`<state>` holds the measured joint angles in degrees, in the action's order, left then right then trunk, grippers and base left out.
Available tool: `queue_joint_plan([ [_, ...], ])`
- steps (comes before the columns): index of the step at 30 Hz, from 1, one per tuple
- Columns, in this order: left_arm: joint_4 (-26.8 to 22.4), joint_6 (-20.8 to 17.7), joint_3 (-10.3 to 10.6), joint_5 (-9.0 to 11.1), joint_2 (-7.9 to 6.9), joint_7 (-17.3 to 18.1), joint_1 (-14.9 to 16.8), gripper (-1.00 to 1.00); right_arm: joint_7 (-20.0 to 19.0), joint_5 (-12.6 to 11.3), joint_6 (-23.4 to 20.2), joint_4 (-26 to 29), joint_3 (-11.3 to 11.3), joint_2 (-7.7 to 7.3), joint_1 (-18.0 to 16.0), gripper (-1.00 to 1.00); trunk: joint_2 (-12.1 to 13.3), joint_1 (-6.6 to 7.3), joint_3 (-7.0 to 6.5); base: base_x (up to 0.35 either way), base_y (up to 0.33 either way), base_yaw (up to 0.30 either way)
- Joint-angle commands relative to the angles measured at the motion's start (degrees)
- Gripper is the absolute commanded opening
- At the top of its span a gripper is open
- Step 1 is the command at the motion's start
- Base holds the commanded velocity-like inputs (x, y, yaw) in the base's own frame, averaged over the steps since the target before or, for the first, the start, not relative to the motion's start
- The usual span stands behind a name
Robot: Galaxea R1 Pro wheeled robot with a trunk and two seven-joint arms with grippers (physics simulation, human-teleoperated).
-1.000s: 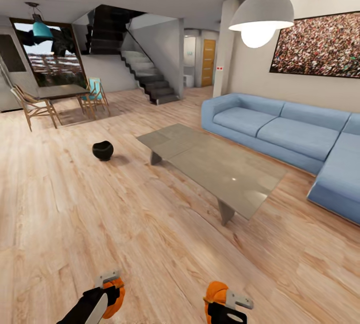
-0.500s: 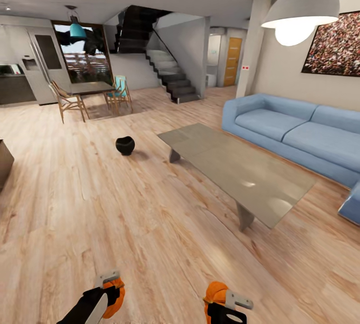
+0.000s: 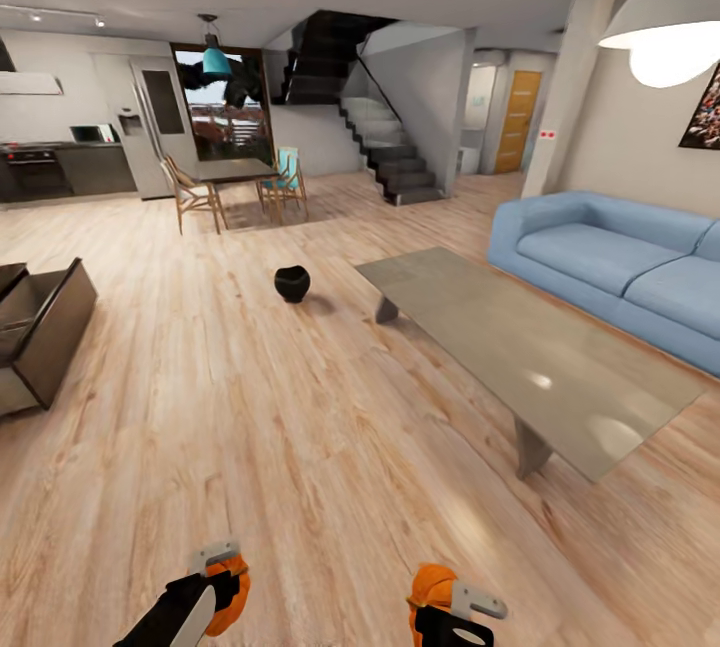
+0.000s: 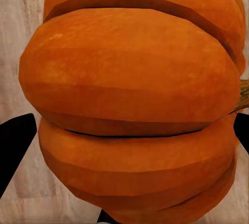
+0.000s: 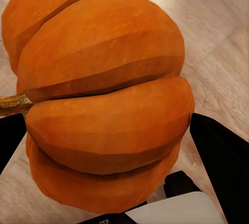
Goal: Place each of the two pumpkins and all three candles from the living room inside a cabinet in the living room (use any cabinet), then make sure every cabinet is closed, and position the cauldron so it is next to a table in the living room.
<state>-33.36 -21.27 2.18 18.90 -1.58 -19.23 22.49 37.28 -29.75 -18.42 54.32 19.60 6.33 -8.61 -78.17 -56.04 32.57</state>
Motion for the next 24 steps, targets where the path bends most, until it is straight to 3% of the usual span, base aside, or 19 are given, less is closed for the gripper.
queue_joint_plan([
  [1, 0.0, 0.0, 0.0, -0.2, 0.0, -0.2, 0.0, -1.0, -0.1, 0.0, 0.1, 0.0, 0.0, 0.0, 0.0, -1.0, 0.0, 0.0, 0.02, 0.0, 0.0, 0.282],
  [7, 0.0, 0.0, 0.0, -0.2, -0.04, -0.2, 0.0, -1.0, -0.1, 0.0, 0.1, 0.0, 0.0, 0.0, 0.0, -1.0, 0.0, 0.0, 0.15, 0.035, 0.0, 0.282],
  [15, 0.0, 0.0, 0.0, -0.2, -0.09, -0.2, 0.0, -1.0, -0.3, 0.0, 0.1, 0.0, 0.0, -0.09, 0.0, -1.0, 0.0, 0.0, 0.34, 0.253, 0.06, 0.274],
  [24, 0.0, 0.1, -0.1, -0.3, -0.38, -0.1, 0.0, -1.0, -0.7, 0.0, 0.1, 0.0, 0.1, -0.34, 0.0, -1.0, 0.0, 0.0, 0.38, 0.302, 0.094, 0.04],
])
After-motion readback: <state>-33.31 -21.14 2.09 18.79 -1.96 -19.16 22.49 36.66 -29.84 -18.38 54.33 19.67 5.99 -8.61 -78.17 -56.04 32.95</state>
